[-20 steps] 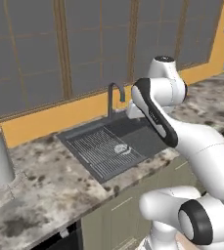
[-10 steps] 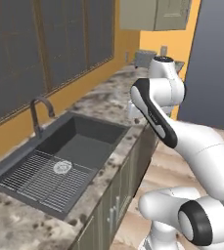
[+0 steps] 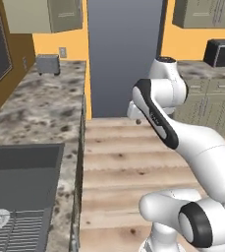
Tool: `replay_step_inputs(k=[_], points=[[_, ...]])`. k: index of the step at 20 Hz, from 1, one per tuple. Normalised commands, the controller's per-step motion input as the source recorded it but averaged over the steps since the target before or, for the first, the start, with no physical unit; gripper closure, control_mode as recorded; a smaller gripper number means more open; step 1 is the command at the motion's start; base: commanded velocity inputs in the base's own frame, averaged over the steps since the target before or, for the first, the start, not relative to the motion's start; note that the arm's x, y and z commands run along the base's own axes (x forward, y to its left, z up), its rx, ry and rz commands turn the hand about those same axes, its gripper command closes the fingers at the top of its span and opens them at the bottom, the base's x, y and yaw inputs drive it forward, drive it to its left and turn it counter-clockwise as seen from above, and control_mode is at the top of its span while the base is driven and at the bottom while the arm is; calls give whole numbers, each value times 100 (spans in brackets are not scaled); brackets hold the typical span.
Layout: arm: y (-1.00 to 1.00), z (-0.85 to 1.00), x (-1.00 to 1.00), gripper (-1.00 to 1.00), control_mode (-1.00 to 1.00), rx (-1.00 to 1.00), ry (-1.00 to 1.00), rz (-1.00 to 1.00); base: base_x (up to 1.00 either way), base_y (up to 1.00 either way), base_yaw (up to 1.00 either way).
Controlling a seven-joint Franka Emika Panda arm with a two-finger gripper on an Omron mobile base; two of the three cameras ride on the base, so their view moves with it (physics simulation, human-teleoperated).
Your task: Close all open cabinet doors.
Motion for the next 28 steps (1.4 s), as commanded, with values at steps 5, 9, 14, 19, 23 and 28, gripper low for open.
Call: replay_step_inputs(k=[5, 9, 14, 19, 23, 28], points=[[0, 0, 0, -100, 100, 0, 0, 0, 42, -18, -15], [0, 0, 0, -100, 100, 0, 0, 0, 60, -19, -1], [0, 0, 0, -100, 100, 0, 0, 0, 70, -20, 0], [0, 0, 0, -100, 100, 0, 0, 0, 74, -27, 0], [0, 0, 0, -100, 100, 0, 0, 0, 72, -29, -2], [0, 0, 0, -100, 100, 0, 0, 0, 69, -32, -6]])
